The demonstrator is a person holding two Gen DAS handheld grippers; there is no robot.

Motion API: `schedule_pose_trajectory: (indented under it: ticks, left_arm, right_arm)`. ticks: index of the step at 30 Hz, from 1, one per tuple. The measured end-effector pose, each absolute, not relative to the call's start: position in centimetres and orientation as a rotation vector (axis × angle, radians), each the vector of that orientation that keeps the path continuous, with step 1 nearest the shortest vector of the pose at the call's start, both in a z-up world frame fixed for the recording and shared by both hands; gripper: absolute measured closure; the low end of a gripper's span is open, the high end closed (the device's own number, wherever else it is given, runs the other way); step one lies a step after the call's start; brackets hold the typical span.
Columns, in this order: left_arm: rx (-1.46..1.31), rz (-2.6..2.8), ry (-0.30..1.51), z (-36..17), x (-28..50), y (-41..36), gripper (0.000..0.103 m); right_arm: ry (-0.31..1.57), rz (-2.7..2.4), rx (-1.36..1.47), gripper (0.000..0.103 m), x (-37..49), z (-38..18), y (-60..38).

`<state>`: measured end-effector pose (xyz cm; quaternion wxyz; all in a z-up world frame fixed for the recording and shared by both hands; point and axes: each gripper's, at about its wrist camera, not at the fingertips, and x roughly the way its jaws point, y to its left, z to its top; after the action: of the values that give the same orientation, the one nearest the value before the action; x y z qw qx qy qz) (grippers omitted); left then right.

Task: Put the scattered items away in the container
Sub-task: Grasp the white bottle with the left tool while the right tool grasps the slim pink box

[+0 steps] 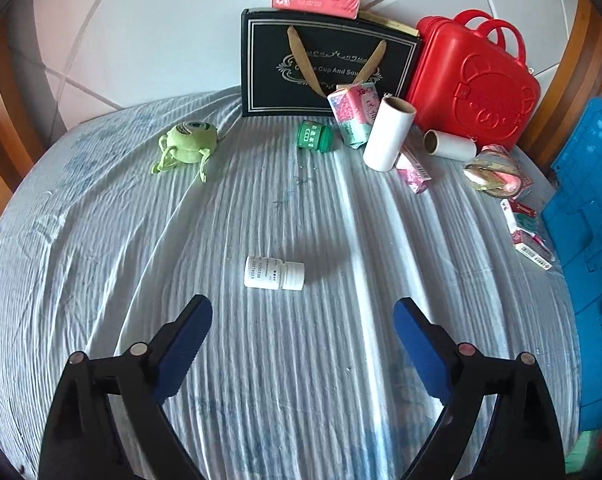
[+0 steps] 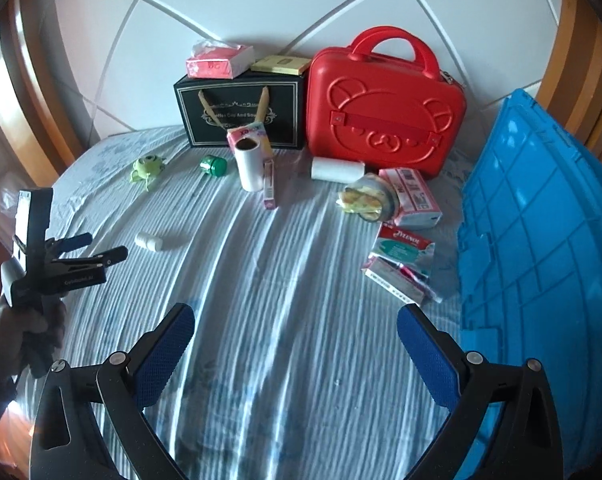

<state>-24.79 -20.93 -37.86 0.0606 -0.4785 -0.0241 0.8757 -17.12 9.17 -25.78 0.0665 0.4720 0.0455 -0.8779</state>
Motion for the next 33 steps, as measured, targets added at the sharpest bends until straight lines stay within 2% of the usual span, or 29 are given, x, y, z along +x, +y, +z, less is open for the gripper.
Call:
schedule_pose_trajectory:
  ticks: [6,8,10,12,13,19,26,29,33]
  left_arm:
    - [-1.467,2.611,-0.023,-42.3,-27.4,-21.1,0.026]
    - [-1.453,2.614,-0.021,-43.1,-27.8,-21.2,0.036]
    - [-1.434,2.620,-0.028,-43.6,-28.1,-21.3,0.039]
    - [-1.417,2.619,-0.026,-44.0,-28.3,-21.1,0.050]
    - [-1.405,2.621,-0.018,-44.1,-28.3,-21.0,0.052]
    - [-1.359,2.630,-0.031,-44.2,-28.1,-20.9,0.052]
    - [-1.324,2.645,-0.060,-44.2,-27.5,-21.2,0.052]
    - [-1.319,2.648,-0.072,-44.3,-27.4,-21.3,0.052]
    - [-1.308,2.649,-0.076,-44.4,-27.4,-21.3,0.052]
  right_arm:
    - [0.190,-2.591,1.450,0.000,-20.6,-31.3,6.6]
    - [0.204,-2.577,1.443,0.000,-21.6,-33.0,5.7]
    - [0.220,-2.570,1.436,0.000,-23.0,-34.5,4.9]
    - [0.232,-2.570,1.405,0.000,-24.5,-36.0,4.3]
    - [0.232,-2.570,1.402,0.000,-25.5,-36.8,4.1]
    - [0.220,-2.591,1.389,0.001,-32.1,-40.8,3.3]
    - [0.292,-2.589,1.345,0.004,-37.5,-43.0,1.6]
    - [0.260,-2.597,1.352,0.008,-39.3,-43.8,1.6]
    - [0.251,-2.626,1.379,0.020,-41.2,-44.7,1.8]
